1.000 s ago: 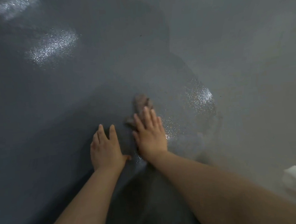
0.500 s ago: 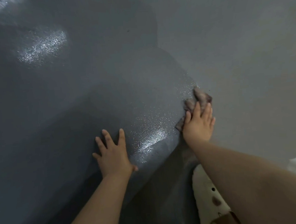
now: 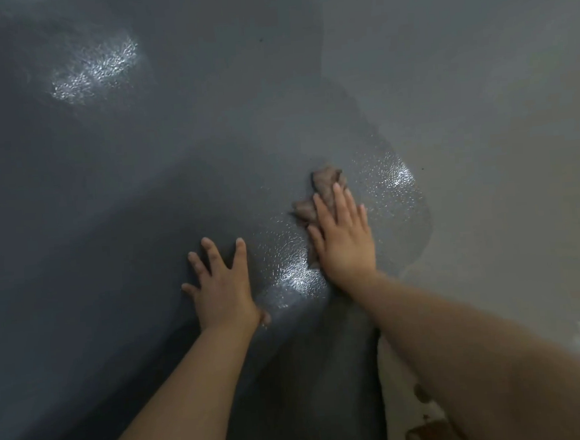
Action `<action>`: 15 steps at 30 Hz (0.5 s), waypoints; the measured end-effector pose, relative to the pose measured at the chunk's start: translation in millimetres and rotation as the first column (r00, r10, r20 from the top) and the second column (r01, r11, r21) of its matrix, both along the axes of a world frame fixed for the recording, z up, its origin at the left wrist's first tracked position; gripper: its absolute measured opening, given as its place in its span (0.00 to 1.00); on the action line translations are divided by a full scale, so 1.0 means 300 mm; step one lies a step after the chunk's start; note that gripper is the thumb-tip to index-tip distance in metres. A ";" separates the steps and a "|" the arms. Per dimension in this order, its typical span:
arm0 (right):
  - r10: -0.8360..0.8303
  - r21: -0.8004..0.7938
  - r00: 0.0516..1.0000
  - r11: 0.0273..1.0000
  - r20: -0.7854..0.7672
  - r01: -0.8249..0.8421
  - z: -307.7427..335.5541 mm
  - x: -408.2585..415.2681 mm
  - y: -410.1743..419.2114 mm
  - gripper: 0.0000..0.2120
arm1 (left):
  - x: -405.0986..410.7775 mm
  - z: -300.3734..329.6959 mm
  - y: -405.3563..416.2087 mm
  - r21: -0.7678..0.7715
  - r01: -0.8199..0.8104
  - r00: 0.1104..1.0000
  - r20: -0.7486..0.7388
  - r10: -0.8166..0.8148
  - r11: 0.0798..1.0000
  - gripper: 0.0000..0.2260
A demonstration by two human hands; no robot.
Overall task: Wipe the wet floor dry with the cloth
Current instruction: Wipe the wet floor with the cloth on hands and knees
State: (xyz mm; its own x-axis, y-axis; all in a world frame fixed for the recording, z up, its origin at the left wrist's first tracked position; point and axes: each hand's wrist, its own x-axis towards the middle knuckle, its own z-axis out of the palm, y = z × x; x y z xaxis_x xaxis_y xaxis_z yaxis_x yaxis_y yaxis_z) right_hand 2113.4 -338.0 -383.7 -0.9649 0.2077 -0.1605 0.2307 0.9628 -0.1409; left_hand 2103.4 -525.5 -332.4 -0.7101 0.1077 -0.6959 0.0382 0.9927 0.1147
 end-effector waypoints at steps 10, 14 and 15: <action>-0.566 -0.065 0.824 0.823 -0.027 0.564 -0.004 0.036 0.006 0.25 | 0.002 0.002 0.000 0.019 -0.009 1.000 0.010 0.009 1.000 0.57; -0.489 -0.044 0.872 0.872 -0.010 0.488 -0.009 0.193 -0.278 0.27 | 0.001 0.002 -0.002 0.032 -0.012 1.000 0.007 0.011 0.999 0.56; -0.408 -0.021 0.913 0.913 0.007 0.408 -0.009 0.235 -0.340 0.27 | 0.002 0.001 -0.005 0.035 -0.011 1.000 0.001 0.011 0.999 0.55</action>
State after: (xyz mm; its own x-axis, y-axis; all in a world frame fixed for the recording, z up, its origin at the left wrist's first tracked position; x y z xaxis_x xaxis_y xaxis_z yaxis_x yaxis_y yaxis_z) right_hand 2183.8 -440.0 -386.5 -0.7966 0.5797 -0.1715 0.6031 0.7815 -0.1597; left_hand 2104.0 -526.9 -332.1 -0.7106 0.1242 -0.6925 0.0268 0.9884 0.1497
